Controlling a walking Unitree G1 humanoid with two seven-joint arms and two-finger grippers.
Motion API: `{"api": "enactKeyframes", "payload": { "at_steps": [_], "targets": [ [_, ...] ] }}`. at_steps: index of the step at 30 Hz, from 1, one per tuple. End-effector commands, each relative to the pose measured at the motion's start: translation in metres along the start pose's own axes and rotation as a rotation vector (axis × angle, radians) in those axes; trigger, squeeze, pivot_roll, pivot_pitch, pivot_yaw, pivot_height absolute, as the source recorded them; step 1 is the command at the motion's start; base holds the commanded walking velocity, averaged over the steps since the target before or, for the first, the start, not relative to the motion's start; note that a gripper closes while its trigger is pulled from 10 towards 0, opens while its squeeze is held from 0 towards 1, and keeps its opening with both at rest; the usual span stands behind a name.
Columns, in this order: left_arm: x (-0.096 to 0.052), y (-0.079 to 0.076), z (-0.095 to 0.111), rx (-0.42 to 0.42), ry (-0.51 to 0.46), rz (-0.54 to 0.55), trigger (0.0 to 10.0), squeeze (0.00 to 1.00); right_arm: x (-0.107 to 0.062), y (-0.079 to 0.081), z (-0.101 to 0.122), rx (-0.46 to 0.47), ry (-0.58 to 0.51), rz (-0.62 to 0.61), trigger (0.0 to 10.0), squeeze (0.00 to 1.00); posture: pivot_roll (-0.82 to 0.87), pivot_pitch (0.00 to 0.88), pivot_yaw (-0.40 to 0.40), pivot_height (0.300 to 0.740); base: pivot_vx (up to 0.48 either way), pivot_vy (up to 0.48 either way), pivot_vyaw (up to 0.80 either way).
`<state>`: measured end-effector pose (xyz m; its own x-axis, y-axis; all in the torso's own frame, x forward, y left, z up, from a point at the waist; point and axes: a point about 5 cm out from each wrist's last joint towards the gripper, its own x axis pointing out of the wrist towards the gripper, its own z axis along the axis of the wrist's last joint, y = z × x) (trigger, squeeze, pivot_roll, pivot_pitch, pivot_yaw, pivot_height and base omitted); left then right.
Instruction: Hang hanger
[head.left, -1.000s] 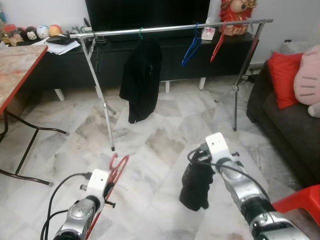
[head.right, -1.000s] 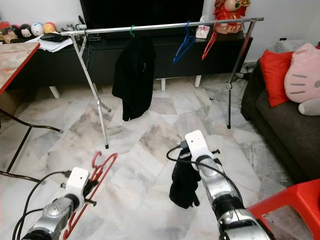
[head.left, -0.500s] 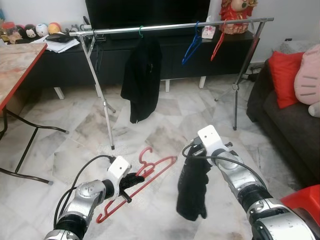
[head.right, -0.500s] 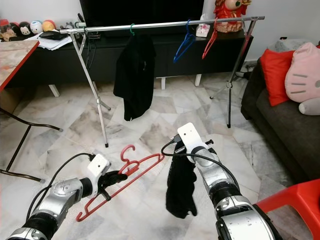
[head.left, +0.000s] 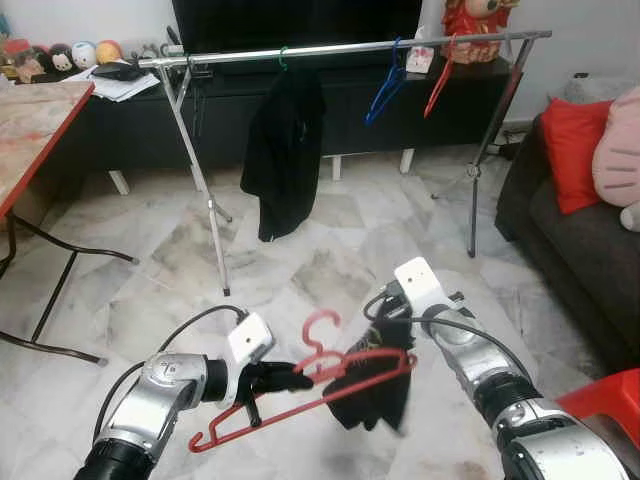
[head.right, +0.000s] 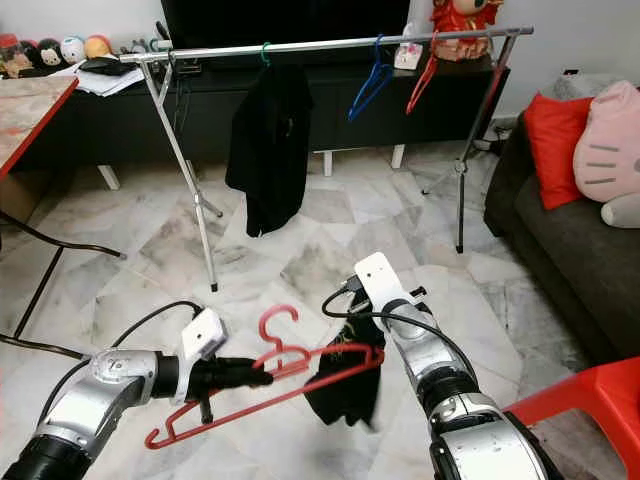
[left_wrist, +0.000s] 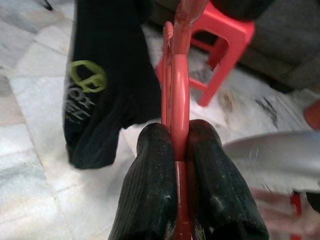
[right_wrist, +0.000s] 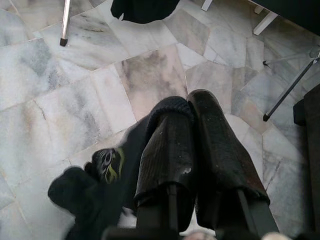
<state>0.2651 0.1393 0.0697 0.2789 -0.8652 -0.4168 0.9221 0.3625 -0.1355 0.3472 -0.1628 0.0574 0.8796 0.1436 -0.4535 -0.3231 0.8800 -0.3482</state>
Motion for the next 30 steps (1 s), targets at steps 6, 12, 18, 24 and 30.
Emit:
{"api": "enactKeyframes", "payload": {
  "at_steps": [6, 12, 18, 24, 30],
  "targets": [
    [-0.009, -0.012, 0.001, 0.061, 0.122, -0.067, 10.0, 0.00, 0.001, -0.008, 0.012, -0.005, -0.040, -0.028, 10.0, 0.00, -0.05, 0.000, -0.009, 0.740, 0.000, 0.000, 0.00],
    [-0.004, -0.007, 0.013, 0.076, 0.061, -0.010, 10.0, 0.00, 0.002, -0.007, 0.015, -0.003, -0.049, -0.027, 10.0, 0.00, -0.05, 0.000, -0.009, 0.740, 0.000, 0.000, 0.00],
    [0.002, -0.007, 0.014, 0.051, 0.045, 0.018, 10.0, 0.00, 0.002, -0.005, 0.011, 0.000, -0.043, -0.020, 10.0, 0.00, -0.05, 0.000, -0.015, 0.740, 0.000, 0.000, 0.00],
    [0.006, 0.000, 0.021, 0.086, 0.040, 0.107, 10.0, 0.00, 0.002, -0.004, 0.010, 0.001, -0.039, -0.014, 10.0, 0.00, -0.05, 0.000, -0.016, 0.740, 0.000, 0.000, 0.00],
    [0.009, 0.010, 0.029, 0.116, 0.004, 0.210, 10.0, 0.00, 0.003, -0.002, 0.015, 0.005, -0.053, -0.005, 10.0, 0.00, -0.06, 0.000, -0.015, 0.740, 0.000, 0.000, 0.00]
  ]
}}
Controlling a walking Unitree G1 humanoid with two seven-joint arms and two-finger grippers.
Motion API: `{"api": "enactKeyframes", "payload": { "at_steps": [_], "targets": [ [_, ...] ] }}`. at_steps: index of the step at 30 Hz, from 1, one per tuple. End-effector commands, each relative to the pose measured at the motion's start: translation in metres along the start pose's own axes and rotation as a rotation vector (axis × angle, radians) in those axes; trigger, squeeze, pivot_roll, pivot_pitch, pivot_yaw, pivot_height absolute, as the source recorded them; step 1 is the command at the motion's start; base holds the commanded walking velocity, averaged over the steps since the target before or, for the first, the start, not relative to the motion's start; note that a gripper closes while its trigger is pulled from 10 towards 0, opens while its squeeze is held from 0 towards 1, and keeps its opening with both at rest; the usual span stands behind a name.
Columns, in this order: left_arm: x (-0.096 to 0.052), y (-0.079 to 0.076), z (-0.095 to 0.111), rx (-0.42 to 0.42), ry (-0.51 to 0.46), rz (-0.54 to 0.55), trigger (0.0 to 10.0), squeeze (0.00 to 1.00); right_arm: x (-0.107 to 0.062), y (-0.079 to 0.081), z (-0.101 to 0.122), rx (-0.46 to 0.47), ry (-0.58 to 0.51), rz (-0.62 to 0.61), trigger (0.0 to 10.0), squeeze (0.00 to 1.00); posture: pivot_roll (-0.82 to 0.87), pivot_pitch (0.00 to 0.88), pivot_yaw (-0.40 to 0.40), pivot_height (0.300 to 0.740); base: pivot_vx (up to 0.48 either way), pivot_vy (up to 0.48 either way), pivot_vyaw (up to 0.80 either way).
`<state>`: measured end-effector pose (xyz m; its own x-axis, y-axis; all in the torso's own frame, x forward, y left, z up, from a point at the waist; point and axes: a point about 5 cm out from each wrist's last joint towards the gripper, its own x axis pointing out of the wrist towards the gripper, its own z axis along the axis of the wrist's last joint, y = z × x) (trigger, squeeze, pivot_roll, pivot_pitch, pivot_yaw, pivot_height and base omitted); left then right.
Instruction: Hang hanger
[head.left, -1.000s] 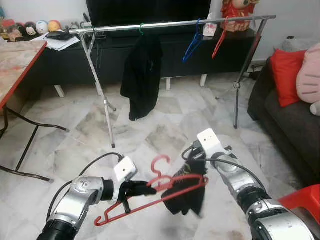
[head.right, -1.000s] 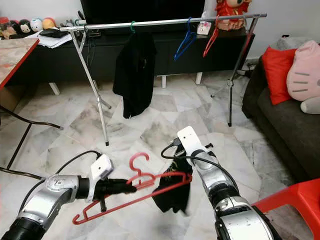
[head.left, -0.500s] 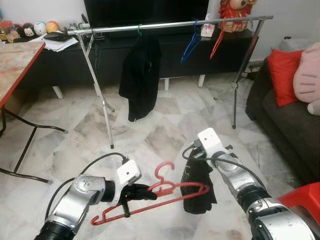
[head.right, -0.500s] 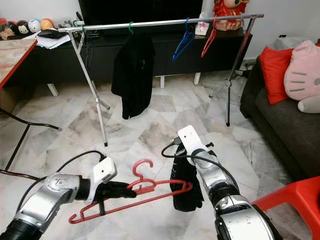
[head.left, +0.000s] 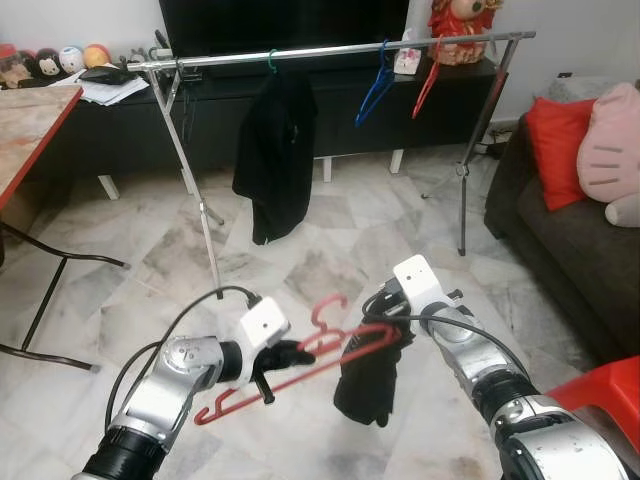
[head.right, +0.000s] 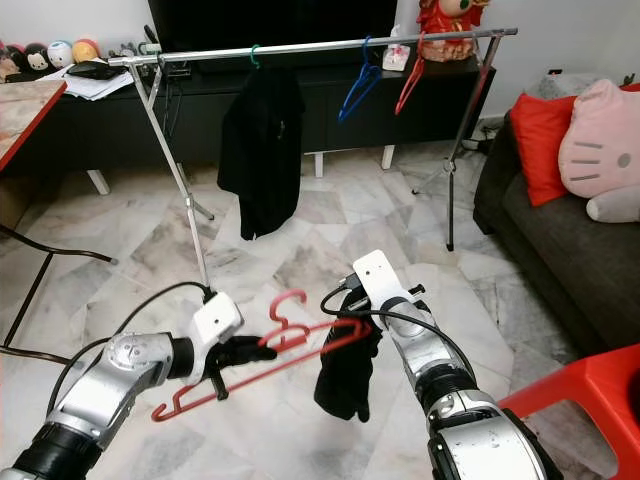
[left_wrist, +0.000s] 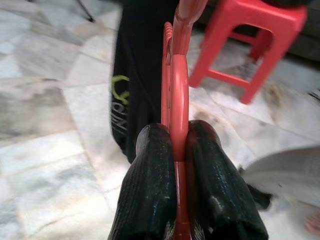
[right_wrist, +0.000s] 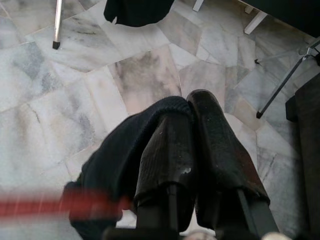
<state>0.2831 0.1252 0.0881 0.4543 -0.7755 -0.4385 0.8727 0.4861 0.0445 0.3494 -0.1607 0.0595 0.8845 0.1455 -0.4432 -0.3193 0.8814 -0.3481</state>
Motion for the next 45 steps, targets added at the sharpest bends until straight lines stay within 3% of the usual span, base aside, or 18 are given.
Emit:
{"api": "enactKeyframes", "payload": {
  "at_steps": [1, 10, 14, 16, 22, 25, 32, 37, 45],
  "targets": [
    [0.000, 0.001, 0.003, 0.009, -0.012, 0.010, 10.0, 0.00, 0.002, -0.002, 0.012, 0.003, -0.043, -0.001, 10.0, 0.00, -0.06, 0.000, -0.015, 0.740, 0.000, 0.000, 0.00],
    [0.000, 0.006, 0.006, 0.035, -0.018, 0.071, 10.0, 0.00, 0.002, -0.004, 0.015, 0.008, -0.049, -0.002, 10.0, 0.00, -0.05, 0.000, -0.012, 0.740, 0.000, 0.000, 0.00],
    [0.003, 0.014, 0.012, 0.023, -0.062, 0.144, 10.0, 0.00, 0.002, -0.002, 0.023, 0.121, -0.079, 0.021, 10.0, 0.00, -0.06, 0.000, -0.006, 0.740, 0.000, 0.000, 0.00],
    [0.004, 0.015, 0.014, 0.019, -0.075, 0.151, 10.0, 0.00, 0.002, -0.002, 0.026, 0.107, -0.087, 0.022, 10.0, 0.00, -0.07, 0.000, -0.004, 0.740, 0.000, 0.000, 0.00],
    [0.010, 0.007, 0.017, -0.003, -0.096, 0.089, 10.0, 0.00, 0.001, 0.003, 0.030, 0.096, -0.104, 0.047, 10.0, 0.00, -0.07, 0.000, 0.000, 0.740, 0.000, 0.000, 0.00],
    [0.010, 0.006, 0.017, 0.006, -0.092, 0.075, 10.0, 0.00, -0.001, 0.003, 0.038, 0.148, -0.131, 0.064, 10.0, 0.00, -0.07, 0.000, 0.000, 0.740, 0.000, 0.000, 0.00],
    [0.011, 0.004, 0.018, 0.002, -0.095, 0.036, 10.0, 0.00, -0.006, 0.008, 0.047, 0.115, -0.148, 0.125, 10.0, 0.00, -0.07, 0.000, -0.001, 0.740, 0.000, 0.000, 0.00],
    [0.017, 0.014, 0.014, 0.045, -0.039, 0.183, 10.0, 0.00, -0.011, 0.013, 0.044, 0.111, -0.104, 0.120, 10.0, 0.00, -0.08, 0.000, 0.000, 0.740, 0.000, 0.000, 0.00],
    [0.019, 0.014, 0.014, 0.057, -0.027, 0.194, 10.0, 0.00, -0.016, 0.017, 0.040, 0.115, -0.086, 0.125, 10.0, 0.00, -0.07, 0.000, -0.002, 0.740, 0.000, 0.000, 0.00]
  ]
}}
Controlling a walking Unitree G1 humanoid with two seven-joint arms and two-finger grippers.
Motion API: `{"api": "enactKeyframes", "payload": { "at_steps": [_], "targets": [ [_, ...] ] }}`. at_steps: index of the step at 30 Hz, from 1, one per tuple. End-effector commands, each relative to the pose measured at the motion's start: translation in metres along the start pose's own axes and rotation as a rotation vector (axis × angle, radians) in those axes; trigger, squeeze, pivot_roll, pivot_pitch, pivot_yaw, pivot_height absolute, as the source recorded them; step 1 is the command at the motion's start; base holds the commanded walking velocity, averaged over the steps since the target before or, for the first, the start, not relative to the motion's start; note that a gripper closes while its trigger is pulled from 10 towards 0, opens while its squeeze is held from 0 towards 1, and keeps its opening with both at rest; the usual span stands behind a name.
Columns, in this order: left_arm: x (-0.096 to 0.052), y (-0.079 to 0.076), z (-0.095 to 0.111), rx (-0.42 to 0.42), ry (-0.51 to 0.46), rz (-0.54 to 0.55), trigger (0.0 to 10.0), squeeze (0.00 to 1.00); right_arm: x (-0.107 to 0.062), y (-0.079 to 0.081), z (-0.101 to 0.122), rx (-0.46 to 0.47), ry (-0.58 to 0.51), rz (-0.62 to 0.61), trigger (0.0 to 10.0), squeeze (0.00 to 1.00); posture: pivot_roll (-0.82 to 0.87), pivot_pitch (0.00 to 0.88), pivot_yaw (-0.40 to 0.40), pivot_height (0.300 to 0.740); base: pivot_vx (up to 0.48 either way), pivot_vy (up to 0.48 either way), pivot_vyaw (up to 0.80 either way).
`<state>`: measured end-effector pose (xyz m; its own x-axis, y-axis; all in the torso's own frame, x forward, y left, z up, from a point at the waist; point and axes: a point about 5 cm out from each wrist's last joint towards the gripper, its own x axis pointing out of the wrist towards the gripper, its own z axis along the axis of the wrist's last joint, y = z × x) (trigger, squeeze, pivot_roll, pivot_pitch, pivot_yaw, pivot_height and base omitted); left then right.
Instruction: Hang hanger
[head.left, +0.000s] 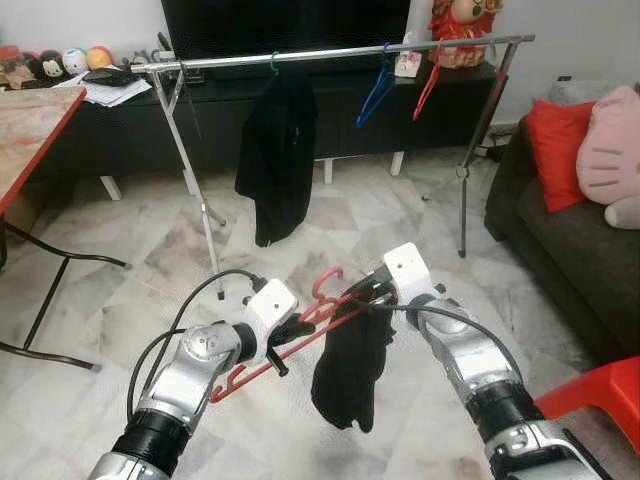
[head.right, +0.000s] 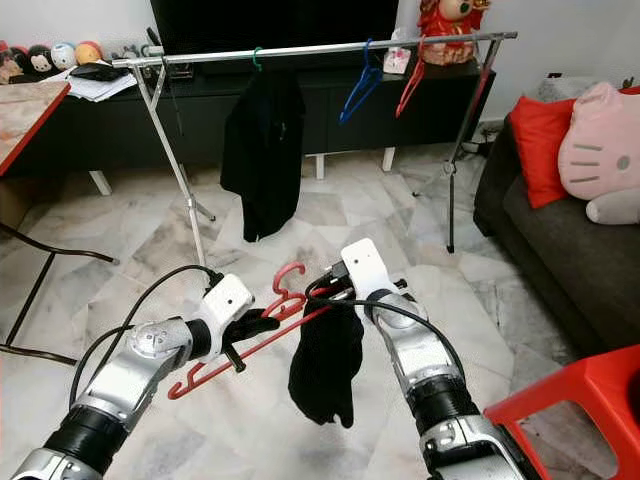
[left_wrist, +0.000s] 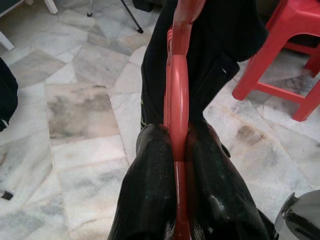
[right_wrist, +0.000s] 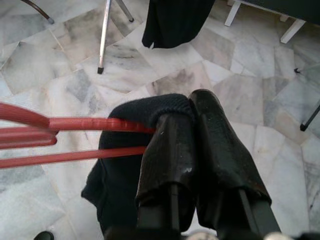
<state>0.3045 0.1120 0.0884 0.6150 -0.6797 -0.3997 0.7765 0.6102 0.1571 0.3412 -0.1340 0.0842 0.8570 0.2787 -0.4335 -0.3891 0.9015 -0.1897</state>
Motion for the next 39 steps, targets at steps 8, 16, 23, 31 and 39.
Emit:
{"api": "enactKeyframes", "payload": {
  "at_steps": [8, 16, 23, 31, 39],
  "targets": [
    [0.003, -0.006, 0.005, -0.008, -0.027, -0.058, 10.0, 0.00, -0.007, 0.009, 0.013, -0.019, -0.037, 0.063, 10.0, 0.00, -0.08, 0.000, -0.004, 0.740, 0.000, 0.000, 0.00],
    [0.007, -0.004, 0.004, -0.029, -0.049, 0.004, 10.0, 0.00, -0.015, 0.009, 0.011, -0.039, -0.024, 0.129, 10.0, 0.00, -0.08, 0.000, -0.002, 0.740, 0.000, 0.000, 0.00],
    [0.008, -0.010, 0.014, -0.133, -0.129, -0.054, 10.0, 0.00, -0.024, 0.010, 0.009, -0.084, -0.018, 0.217, 10.0, 0.00, -0.08, 0.000, -0.005, 0.740, 0.000, 0.000, 0.00],
    [0.002, -0.016, 0.012, -0.165, -0.124, -0.144, 10.0, 0.00, -0.031, 0.001, 0.011, -0.156, -0.043, 0.263, 10.0, 0.00, -0.09, 0.000, -0.007, 0.740, 0.000, 0.000, 0.00],
    [-0.004, -0.016, 0.009, -0.181, -0.118, -0.165, 10.0, 0.00, -0.038, -0.009, 0.015, -0.254, -0.072, 0.350, 10.0, 0.00, -0.08, 0.000, -0.011, 0.740, 0.000, 0.000, 0.00]
  ]
}}
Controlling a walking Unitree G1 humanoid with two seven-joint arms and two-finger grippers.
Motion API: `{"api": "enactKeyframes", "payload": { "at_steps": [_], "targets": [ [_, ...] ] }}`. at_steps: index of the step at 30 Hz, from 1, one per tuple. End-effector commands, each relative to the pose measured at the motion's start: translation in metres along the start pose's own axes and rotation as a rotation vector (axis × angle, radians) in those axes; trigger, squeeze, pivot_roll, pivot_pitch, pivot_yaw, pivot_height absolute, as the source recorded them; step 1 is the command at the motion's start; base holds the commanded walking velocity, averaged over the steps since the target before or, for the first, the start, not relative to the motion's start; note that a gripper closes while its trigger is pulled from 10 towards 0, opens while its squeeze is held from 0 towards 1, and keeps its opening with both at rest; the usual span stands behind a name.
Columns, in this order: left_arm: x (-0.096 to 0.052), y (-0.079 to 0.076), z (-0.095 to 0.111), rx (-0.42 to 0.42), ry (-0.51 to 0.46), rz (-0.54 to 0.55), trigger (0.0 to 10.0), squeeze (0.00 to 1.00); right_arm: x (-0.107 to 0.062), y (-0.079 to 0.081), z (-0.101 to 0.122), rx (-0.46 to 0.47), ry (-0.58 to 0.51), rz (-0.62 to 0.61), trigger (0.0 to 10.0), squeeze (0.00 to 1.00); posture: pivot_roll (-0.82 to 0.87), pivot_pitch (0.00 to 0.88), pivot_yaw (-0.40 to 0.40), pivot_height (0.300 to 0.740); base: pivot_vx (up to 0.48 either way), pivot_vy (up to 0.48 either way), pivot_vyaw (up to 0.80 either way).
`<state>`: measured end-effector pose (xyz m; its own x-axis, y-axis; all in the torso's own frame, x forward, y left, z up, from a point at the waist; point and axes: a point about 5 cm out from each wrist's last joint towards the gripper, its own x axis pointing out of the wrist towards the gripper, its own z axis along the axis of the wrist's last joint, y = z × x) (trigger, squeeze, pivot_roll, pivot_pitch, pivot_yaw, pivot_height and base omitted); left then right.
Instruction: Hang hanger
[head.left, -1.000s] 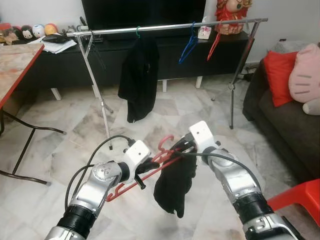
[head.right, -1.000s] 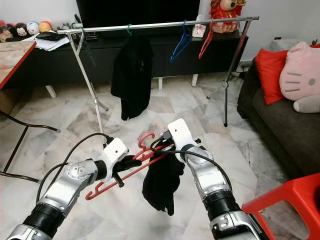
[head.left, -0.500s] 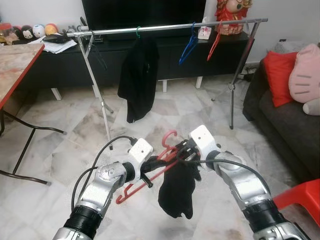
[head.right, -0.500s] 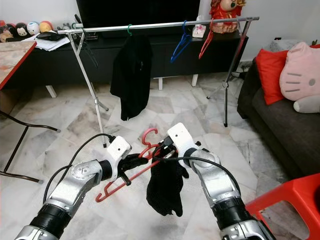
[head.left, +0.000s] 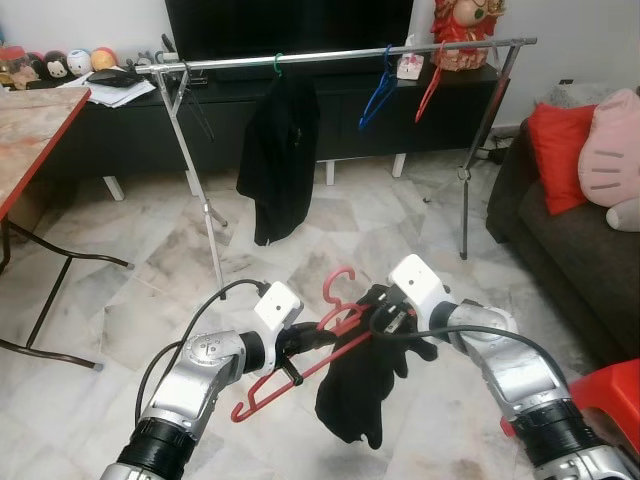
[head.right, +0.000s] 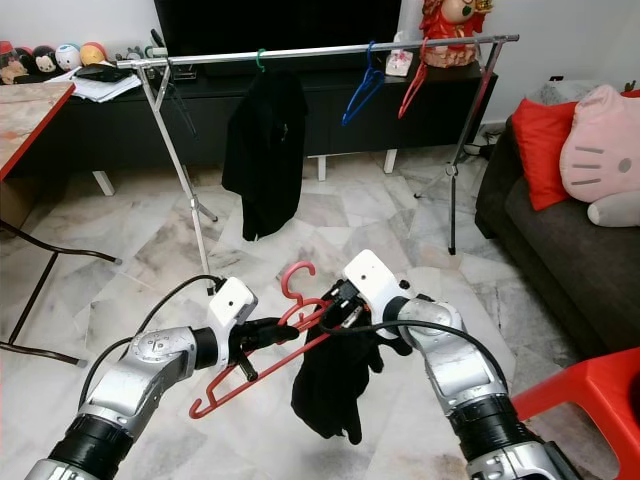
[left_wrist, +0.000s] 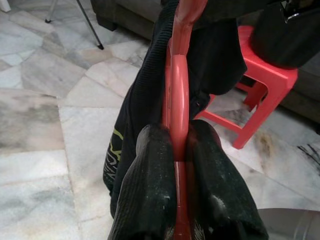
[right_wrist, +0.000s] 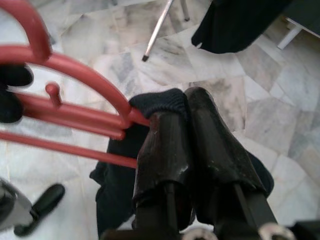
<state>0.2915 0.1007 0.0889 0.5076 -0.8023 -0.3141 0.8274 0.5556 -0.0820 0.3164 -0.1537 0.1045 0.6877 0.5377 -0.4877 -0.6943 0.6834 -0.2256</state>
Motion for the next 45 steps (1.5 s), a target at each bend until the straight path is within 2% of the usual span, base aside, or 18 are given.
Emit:
{"api": "enactKeyframes", "payload": {
  "at_steps": [1, 6, 10, 14, 19, 21, 24, 28, 31, 38, 45],
  "targets": [
    [-0.003, -0.001, 0.006, 0.020, -0.013, -0.018, 10.0, 0.00, -0.003, 0.002, 0.012, -0.058, -0.054, 0.039, 10.0, 0.00, -0.08, 0.000, -0.011, 0.740, 0.000, 0.000, 0.00],
    [-0.006, -0.002, 0.004, 0.013, -0.010, -0.024, 10.0, 0.00, -0.013, -0.008, 0.010, -0.061, -0.085, 0.045, 10.0, 0.00, -0.08, 0.000, -0.014, 0.740, 0.000, 0.000, 0.00],
    [-0.006, 0.000, 0.003, 0.004, -0.003, -0.010, 10.0, 0.00, -0.018, -0.014, 0.019, -0.023, -0.165, 0.042, 10.0, 0.00, -0.08, 0.000, -0.013, 0.740, 0.000, 0.000, 0.00],
    [-0.003, 0.002, 0.002, 0.001, 0.002, 0.017, 10.0, 0.00, -0.020, -0.010, 0.029, -0.005, -0.231, 0.079, 10.0, 0.00, -0.08, 0.000, -0.014, 0.740, 0.000, 0.000, 0.00],
    [-0.001, 0.004, 0.003, -0.006, -0.004, 0.053, 10.0, 0.00, -0.020, -0.005, 0.032, -0.014, -0.240, 0.117, 10.0, 0.00, -0.08, 0.000, -0.017, 0.740, 0.000, 0.000, 0.00],
    [0.001, 0.004, 0.004, -0.010, -0.007, 0.059, 10.0, 0.00, -0.019, 0.002, 0.031, -0.026, -0.250, 0.161, 10.0, 0.00, -0.08, 0.000, -0.017, 0.740, 0.000, 0.000, 0.00],
    [0.003, 0.007, 0.006, -0.006, -0.025, 0.110, 10.0, 0.00, -0.018, 0.017, 0.029, -0.045, -0.235, 0.243, 10.0, 0.00, -0.08, 0.000, -0.020, 0.740, 0.000, 0.000, 0.00],
    [0.006, 0.010, 0.011, -0.015, -0.058, 0.162, 10.0, 0.00, -0.018, 0.026, 0.027, -0.048, -0.229, 0.286, 10.0, 0.00, -0.08, 0.000, -0.022, 0.740, 0.000, 0.000, 0.00],
    [0.007, 0.008, 0.013, -0.049, -0.077, 0.135, 10.0, 0.00, -0.020, 0.031, 0.025, -0.050, -0.219, 0.321, 10.0, 0.00, -0.09, 0.000, -0.023, 0.740, 0.000, 0.000, 0.00],
    [0.010, 0.009, 0.018, -0.057, -0.100, 0.148, 10.0, 0.00, -0.025, 0.034, 0.017, -0.055, -0.189, 0.345, 10.0, 0.00, -0.09, 0.000, -0.023, 0.740, 0.000, 0.000, 0.00],
    [0.011, 0.013, 0.022, -0.073, -0.132, 0.199, 10.0, 0.00, -0.033, 0.037, -0.006, -0.021, -0.082, 0.317, 10.0, 0.00, -0.09, 0.000, -0.025, 0.740, 0.000, 0.000, 0.00]
  ]
}}
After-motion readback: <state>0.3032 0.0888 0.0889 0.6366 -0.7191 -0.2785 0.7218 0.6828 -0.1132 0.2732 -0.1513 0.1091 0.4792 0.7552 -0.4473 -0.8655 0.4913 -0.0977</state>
